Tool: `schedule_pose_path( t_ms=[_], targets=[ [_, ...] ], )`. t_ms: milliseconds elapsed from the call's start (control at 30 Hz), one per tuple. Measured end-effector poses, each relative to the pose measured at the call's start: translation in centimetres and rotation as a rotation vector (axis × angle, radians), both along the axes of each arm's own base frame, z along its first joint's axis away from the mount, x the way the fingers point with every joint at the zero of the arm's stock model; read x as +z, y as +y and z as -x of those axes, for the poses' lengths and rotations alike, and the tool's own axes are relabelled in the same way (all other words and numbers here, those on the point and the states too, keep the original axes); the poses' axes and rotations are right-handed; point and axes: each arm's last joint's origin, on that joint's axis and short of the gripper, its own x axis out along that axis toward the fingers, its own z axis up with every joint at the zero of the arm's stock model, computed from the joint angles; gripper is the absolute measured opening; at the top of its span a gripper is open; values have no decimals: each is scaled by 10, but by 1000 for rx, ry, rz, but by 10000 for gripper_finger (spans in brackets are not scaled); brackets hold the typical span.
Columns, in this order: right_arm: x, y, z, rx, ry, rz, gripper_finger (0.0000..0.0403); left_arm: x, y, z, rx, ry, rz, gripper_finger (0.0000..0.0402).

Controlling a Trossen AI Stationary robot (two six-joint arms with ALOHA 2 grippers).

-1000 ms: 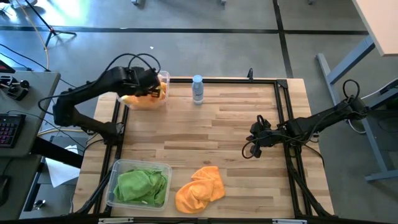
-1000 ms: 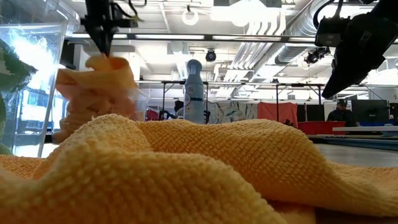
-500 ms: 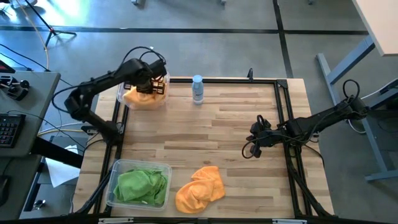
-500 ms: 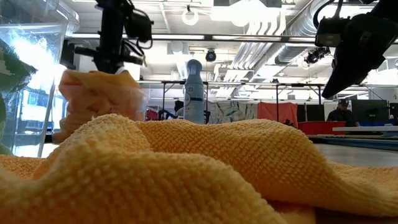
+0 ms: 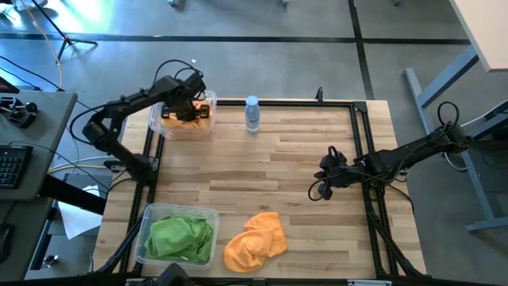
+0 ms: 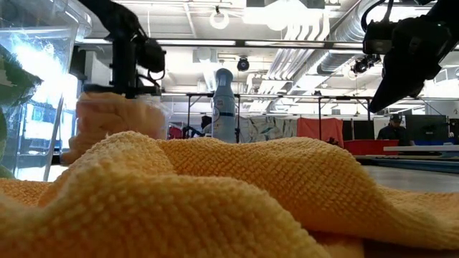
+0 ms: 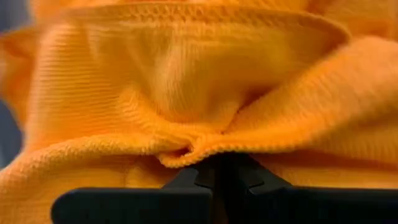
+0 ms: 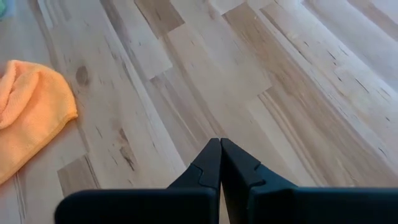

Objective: Sort microfiber towel by color & place in baskets
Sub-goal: Put the yellow microfiber towel into the top transparent bin

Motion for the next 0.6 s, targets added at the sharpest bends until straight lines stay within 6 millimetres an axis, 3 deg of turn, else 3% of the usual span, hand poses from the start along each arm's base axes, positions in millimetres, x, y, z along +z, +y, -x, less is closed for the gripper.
schedule_pose_path(
  t_ms=[600],
  targets=[
    [0, -1, 0, -26, -10, 30, 0, -63, -2, 11, -30, -76, -43, 0]
  ],
)
